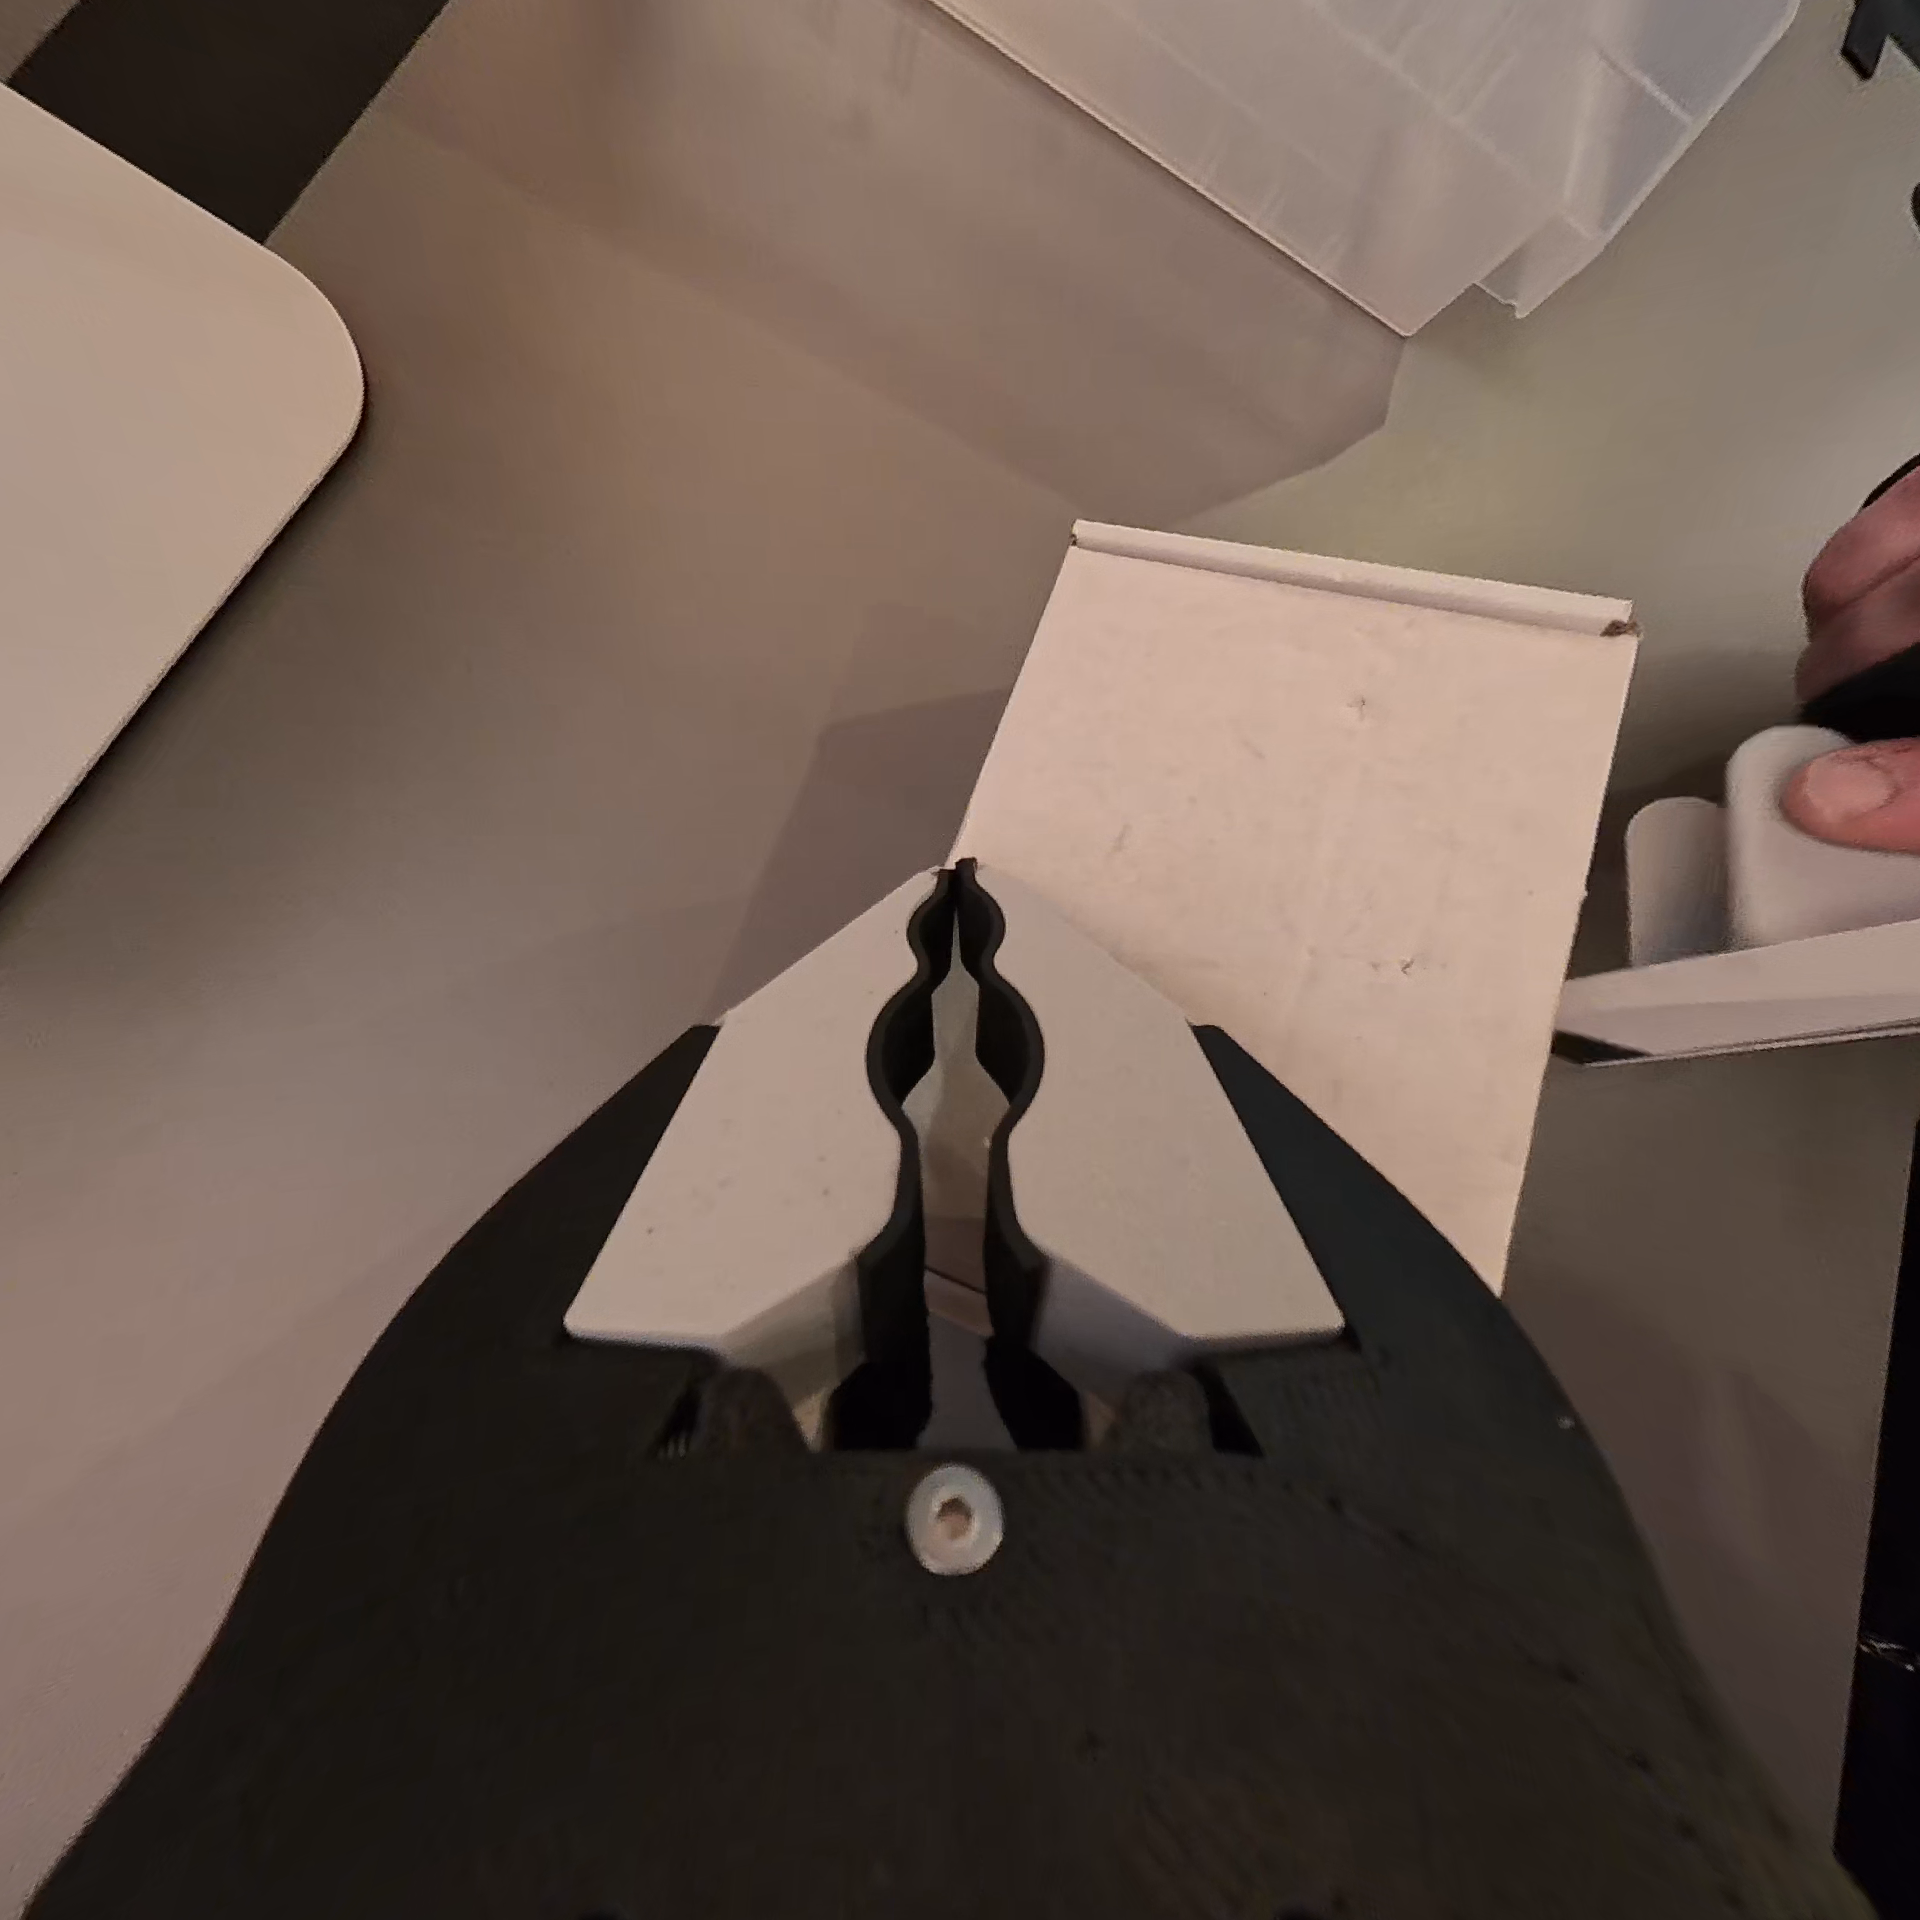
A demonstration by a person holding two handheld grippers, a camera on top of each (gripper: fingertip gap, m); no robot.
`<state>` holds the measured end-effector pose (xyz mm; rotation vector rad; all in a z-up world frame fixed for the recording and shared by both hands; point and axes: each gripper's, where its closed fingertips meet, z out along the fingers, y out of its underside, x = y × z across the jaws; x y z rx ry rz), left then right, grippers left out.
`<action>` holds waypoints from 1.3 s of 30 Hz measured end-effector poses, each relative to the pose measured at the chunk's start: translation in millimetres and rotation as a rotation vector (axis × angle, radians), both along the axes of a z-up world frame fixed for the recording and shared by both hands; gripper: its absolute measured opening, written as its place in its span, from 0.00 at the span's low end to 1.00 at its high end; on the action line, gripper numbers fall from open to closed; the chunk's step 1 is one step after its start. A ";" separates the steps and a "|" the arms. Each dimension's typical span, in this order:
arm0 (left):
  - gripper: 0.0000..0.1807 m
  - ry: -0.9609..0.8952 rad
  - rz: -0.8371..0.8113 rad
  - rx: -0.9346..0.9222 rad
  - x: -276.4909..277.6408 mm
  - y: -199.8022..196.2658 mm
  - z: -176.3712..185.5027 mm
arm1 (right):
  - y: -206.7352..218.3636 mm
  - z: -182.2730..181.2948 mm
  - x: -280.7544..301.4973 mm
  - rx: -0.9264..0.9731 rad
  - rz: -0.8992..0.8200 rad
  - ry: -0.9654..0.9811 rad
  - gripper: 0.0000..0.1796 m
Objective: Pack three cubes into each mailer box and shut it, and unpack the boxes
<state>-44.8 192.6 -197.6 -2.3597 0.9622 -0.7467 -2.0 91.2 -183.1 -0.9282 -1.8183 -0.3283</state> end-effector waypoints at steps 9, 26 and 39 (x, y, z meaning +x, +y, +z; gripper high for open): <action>0.00 0.074 -0.014 0.094 0.1 1.1 0.5 | 3.8 -0.4 0.7 -0.011 -0.026 0.037 0.00; 0.00 0.242 -0.208 0.485 25.5 -42.0 25.1 | -1.8 -4.0 4.5 -0.110 -0.021 0.089 0.00; 0.00 0.345 -0.224 0.621 33.9 -52.3 17.3 | -21.4 -9.7 12.9 -0.139 -0.006 0.117 0.00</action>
